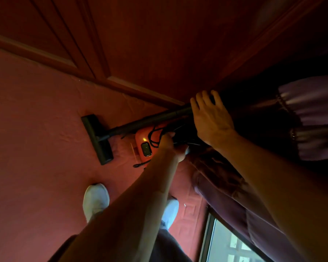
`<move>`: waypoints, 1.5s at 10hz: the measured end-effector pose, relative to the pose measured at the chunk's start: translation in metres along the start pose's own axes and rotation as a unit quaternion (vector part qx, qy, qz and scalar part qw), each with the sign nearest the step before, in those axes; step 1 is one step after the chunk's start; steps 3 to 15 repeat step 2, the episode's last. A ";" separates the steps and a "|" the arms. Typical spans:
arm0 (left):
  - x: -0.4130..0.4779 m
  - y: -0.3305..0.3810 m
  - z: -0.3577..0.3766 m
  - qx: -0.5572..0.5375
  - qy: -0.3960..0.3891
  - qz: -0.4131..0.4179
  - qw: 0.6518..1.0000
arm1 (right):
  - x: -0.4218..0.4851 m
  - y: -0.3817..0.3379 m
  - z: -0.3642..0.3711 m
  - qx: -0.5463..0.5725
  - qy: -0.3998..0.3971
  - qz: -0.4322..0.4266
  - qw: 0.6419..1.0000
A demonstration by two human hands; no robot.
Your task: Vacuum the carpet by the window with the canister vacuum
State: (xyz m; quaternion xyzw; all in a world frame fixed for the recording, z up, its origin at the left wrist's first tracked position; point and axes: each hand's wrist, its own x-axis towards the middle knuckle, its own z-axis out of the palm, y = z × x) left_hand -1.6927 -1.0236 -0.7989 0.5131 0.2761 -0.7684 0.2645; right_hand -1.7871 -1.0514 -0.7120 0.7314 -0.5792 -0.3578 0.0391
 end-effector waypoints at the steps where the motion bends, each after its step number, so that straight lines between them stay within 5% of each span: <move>1: -0.036 0.019 -0.002 0.085 0.027 0.029 0.996 | -0.016 0.004 -0.024 0.053 -0.020 0.005 0.998; 2: -0.079 0.032 0.003 0.157 0.044 0.060 0.985 | -0.036 0.015 -0.055 0.135 -0.060 0.028 0.989; 15: -0.079 0.032 0.003 0.157 0.044 0.060 0.985 | -0.036 0.015 -0.055 0.135 -0.060 0.028 0.989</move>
